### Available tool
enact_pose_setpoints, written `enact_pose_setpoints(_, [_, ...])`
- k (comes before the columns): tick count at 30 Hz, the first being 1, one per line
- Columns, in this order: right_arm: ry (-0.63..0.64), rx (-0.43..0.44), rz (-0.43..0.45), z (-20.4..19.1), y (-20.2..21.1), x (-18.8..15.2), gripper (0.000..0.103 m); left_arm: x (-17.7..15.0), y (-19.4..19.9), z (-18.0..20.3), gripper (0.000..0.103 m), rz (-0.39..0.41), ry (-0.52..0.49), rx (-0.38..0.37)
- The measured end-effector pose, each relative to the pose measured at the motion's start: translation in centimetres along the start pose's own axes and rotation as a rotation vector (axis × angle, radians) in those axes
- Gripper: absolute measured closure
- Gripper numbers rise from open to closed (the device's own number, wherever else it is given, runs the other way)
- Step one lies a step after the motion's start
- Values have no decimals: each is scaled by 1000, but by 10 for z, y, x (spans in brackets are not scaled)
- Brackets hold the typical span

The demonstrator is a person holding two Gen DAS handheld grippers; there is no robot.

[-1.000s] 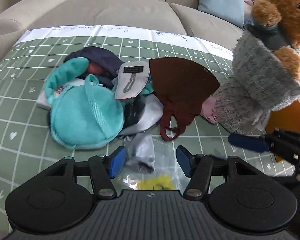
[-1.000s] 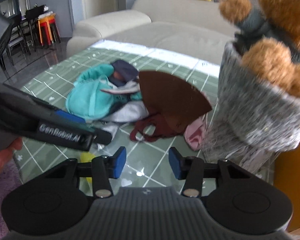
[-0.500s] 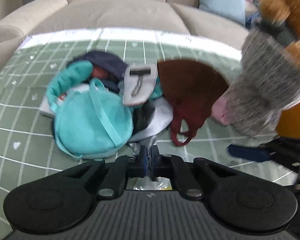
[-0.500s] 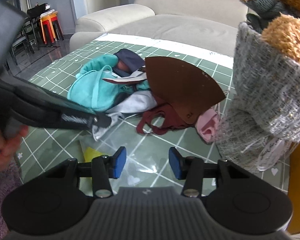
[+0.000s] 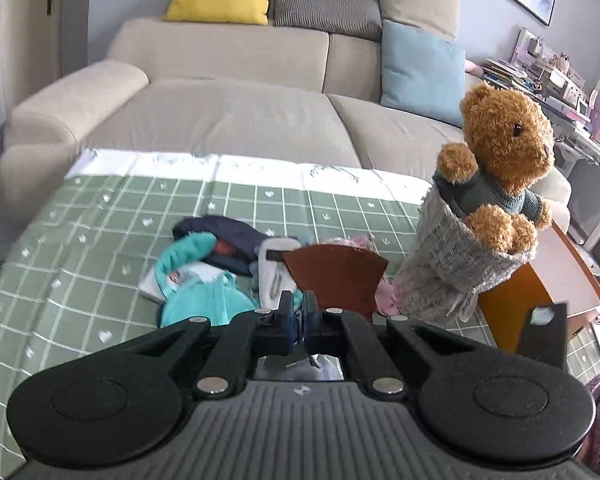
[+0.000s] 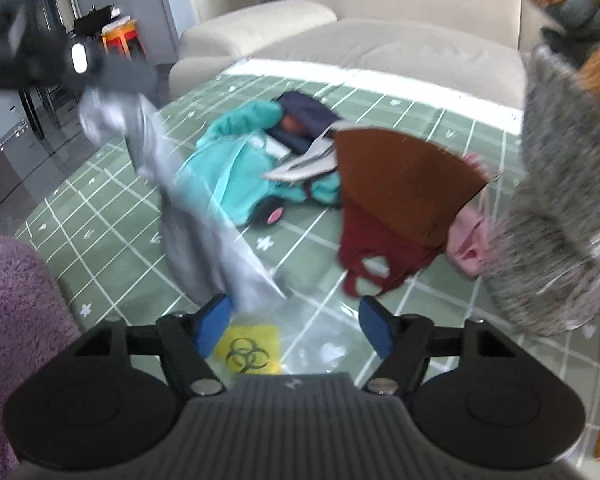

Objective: Organize soft objects
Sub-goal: 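Lift the silver pouch with the left gripper while the right gripper grasps the clear biohazard bag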

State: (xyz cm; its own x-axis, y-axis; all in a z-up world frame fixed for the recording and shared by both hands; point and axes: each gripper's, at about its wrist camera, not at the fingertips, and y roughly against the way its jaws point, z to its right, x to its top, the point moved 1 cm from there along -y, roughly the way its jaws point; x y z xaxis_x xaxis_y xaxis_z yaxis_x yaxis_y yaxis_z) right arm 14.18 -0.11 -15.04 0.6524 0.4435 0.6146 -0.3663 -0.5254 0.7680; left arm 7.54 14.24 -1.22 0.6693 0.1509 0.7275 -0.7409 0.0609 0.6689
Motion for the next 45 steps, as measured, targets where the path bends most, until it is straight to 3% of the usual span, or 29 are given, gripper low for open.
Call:
enact_pose_setpoints(5, [7, 17, -72, -6, -14, -10, 26, -1, -9, -13, 99, 2, 4, 77])
enact_pose_setpoints(8, [37, 4, -74, -9, -13, -15, 26, -17, -36, -29, 96, -160, 44, 35])
enact_pose_setpoints(10, [38, 5, -70, -10, -11, -15, 26, -34, -53, -33, 83, -243, 48, 17])
enact_pose_setpoints(11, [35, 6, -67, -10, -11, -15, 26, -40, -57, -33, 83, -263, 38, 22])
enact_pose_setpoints(12, [34, 7, -64, -9, -11, -14, 26, -45, -61, -33, 73, -278, 34, 21])
enact_pose_setpoints(13, [34, 9, -62, -10, -11, -13, 26, -48, -64, -33, 55, -299, 36, 11])
enact_pose_setpoints(15, [39, 18, -60, -10, -11, -13, 25, -49, -70, -35, 31, -330, 50, -14])
enact_pose_setpoints(22, [79, 14, -78, -11, -21, -12, 20, -52, -99, -38, 20, -374, 70, 69])
enact_pose_setpoints(24, [78, 13, -81, -9, -23, -11, 14, -55, -109, -33, 20, -398, 36, 92])
enact_pose_setpoints(32, [108, 22, -76, -13, -32, -9, 11, -63, -127, -30, 22, -427, 30, 145])
enact_pose_setpoints(35, [150, 14, -74, -20, -36, -8, 11, -63, -126, -29, 28, -424, 21, 142])
enact_pose_setpoints(38, [194, -2, -72, -27, -39, -10, 11, -62, -125, -29, 38, -422, 15, 154])
enact_pose_setpoints(41, [211, -4, -55, -30, -36, -12, 17, -62, -124, -31, 56, -416, 12, 171])
enact_pose_setpoints(43, [218, 0, -49, -31, -35, -12, 24, -61, -122, -35, 75, -410, 34, 162])
enact_pose_setpoints(45, [226, 2, -43, -32, -31, -12, 37, -60, -120, -39, 83, -405, 57, 143])
